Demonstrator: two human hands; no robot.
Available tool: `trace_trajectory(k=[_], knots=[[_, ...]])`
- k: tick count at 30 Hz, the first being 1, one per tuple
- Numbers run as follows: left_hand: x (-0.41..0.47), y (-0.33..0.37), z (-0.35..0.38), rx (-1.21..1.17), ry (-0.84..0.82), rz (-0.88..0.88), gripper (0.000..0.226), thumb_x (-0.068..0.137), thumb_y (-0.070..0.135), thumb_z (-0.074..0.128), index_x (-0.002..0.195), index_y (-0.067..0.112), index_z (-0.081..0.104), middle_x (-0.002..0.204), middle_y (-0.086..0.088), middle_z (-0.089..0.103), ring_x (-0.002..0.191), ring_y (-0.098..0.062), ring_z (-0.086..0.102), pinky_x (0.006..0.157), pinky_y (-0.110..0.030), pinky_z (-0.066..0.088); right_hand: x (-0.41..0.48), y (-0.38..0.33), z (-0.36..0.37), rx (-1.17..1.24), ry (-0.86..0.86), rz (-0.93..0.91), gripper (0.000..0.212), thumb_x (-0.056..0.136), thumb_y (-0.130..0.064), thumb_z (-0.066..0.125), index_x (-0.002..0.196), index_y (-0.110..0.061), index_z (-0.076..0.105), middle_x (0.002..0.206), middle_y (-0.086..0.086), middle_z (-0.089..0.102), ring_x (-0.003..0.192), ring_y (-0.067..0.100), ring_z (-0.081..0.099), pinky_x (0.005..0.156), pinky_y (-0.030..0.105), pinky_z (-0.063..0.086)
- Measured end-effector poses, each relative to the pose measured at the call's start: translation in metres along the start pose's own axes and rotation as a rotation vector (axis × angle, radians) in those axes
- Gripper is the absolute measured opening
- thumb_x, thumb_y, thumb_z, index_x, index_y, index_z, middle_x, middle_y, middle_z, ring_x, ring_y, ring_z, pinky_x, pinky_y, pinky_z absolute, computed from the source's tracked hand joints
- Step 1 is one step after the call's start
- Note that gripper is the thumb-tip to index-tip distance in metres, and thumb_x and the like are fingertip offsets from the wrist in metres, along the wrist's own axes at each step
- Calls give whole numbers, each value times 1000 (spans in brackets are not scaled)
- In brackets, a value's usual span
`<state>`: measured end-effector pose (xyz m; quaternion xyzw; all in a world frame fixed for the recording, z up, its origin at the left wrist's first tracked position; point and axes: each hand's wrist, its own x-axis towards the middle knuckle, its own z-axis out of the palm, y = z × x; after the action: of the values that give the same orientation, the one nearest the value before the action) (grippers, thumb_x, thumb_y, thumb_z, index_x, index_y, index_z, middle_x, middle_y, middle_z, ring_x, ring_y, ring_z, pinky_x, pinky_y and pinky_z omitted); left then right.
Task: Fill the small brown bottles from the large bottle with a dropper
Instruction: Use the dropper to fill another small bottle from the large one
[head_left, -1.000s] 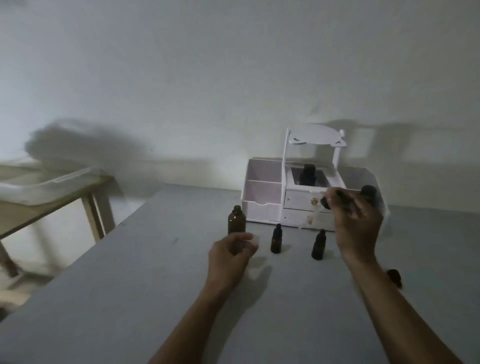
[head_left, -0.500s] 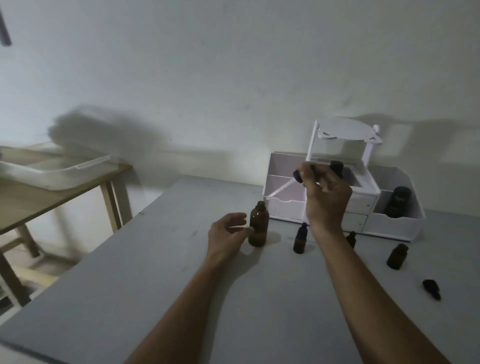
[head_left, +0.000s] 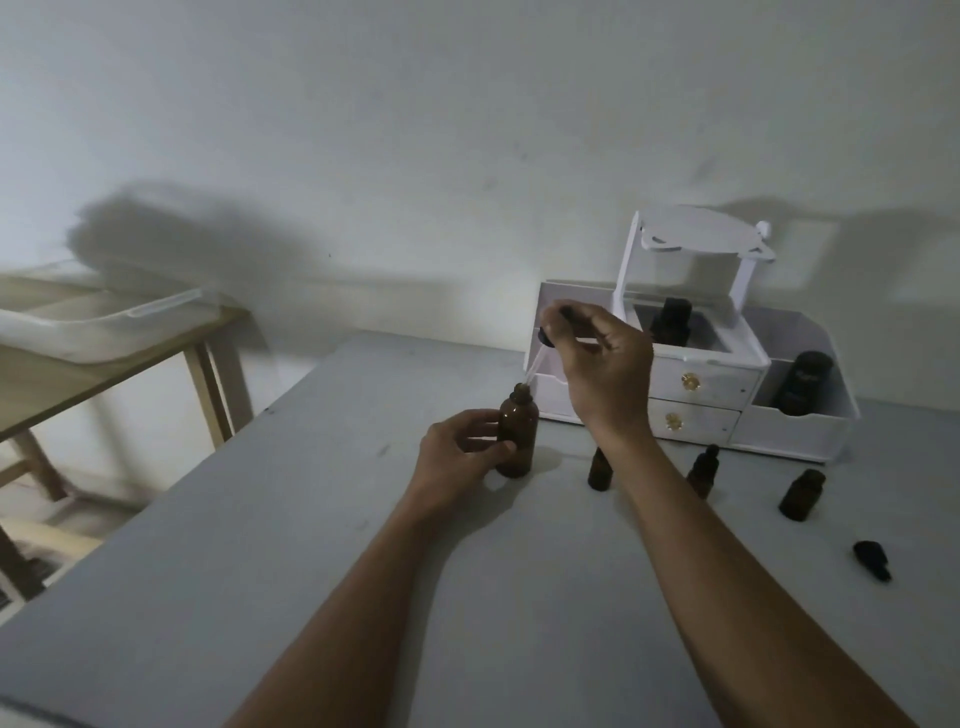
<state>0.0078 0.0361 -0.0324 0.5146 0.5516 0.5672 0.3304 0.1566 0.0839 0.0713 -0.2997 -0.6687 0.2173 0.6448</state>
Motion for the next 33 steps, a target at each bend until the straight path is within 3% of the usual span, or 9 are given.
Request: trace_trajectory(k=[2,8,12,15,18,24,29,33], knots=[[1,-2,-1,17,2,-7,42,78,16,79,116,31,70,106,4,76,97,-11,72,89,-39,58,0,1,5,-5,-8,14,17,90,-26,70,102,-16,74,84,-24,67,80,-9,66,72,6,51],[2,-1,2,70,-1,25,51,77,14,82,125,24,68,109,3,74,95,-8,72,86,-29,57,-1,3,8,-20,-12,38,18,91,-28,69,104,-17,74,82,-28,65,80,-13,64,70,3,49],[1,0,3,109,-2,52,50,77,13,82,124,26,67,105,7,74,89,2,70,76,-16,54,0,7,11,-38,-49,70,16,91,-30,69,100,-19,74,80,-21,69,79,-2,69,72,9,52],[0,0,4,109,11,53,51,78,11,82,125,24,67,105,4,73,85,3,70,70,-10,52,-5,13,16,-70,-101,97,20,89,-31,69,98,-15,76,81,-12,72,78,-3,67,73,7,50],[0,0,4,134,15,60,52,78,15,82,126,22,66,108,5,73,89,0,71,74,-15,55,-11,20,17,-91,-163,133,23,88,-32,71,99,-12,76,84,-5,75,79,0,69,76,12,53],[-1,3,3,124,12,55,53,79,15,82,129,18,65,113,0,73,97,-7,70,80,-18,56,-20,32,16,-151,-209,180,21,86,-28,74,99,-12,77,88,-6,74,75,-8,64,68,-1,46],[-2,3,3,124,14,46,54,78,17,82,129,18,65,114,-1,73,100,-12,70,91,-34,57,-22,35,15,-146,-202,193,20,86,-29,75,98,-14,78,88,-6,75,80,-1,68,73,3,50],[-1,2,2,134,8,50,54,78,18,82,129,18,65,113,0,73,99,-11,70,91,-35,57,-21,35,16,-128,-180,201,17,85,-28,75,94,-13,79,84,-6,75,78,1,69,74,9,53]])
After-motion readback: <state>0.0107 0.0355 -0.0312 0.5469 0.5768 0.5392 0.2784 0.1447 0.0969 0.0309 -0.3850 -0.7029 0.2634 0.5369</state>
